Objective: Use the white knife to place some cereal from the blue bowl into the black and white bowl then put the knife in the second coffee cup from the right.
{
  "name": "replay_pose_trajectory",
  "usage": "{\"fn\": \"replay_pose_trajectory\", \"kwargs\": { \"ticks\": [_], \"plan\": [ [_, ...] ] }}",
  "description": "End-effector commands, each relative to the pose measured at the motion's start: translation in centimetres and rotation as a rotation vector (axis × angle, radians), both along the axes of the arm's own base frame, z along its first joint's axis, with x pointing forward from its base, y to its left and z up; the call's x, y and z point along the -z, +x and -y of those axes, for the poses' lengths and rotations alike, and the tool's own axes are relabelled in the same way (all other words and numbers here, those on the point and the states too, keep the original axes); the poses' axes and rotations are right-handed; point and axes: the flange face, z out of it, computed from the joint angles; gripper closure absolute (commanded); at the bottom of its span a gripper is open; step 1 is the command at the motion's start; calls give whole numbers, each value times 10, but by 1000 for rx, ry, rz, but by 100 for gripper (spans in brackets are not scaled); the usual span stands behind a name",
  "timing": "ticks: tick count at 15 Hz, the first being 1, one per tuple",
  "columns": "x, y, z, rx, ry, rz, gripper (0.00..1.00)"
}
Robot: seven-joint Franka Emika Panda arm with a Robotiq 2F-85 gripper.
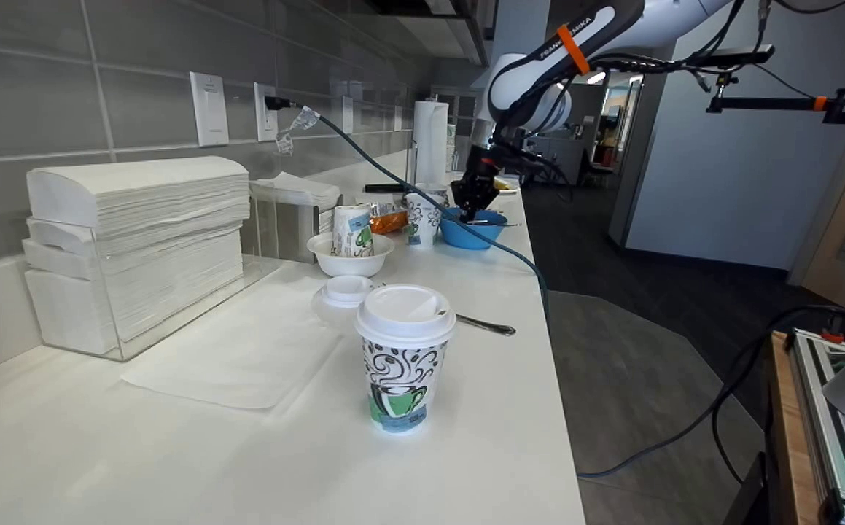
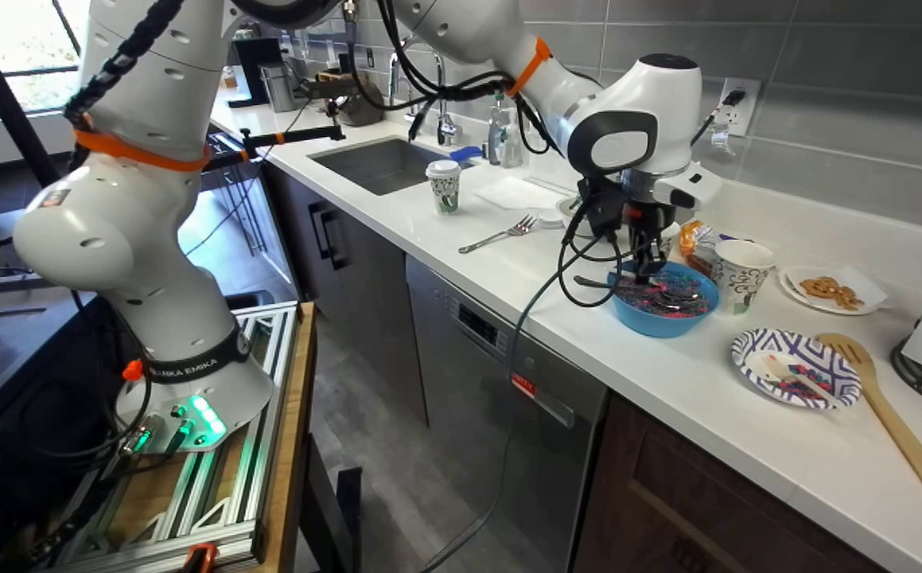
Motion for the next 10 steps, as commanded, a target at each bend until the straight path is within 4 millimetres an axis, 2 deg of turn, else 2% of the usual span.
{"fn": "replay_pose_trajectory", "kwargs": {
  "ticks": [1, 10],
  "plan": [
    [-2, -8, 0, -12, -13, 31, 97],
    [-9, -18, -1, -25, -26, 76, 97]
  ]
}}
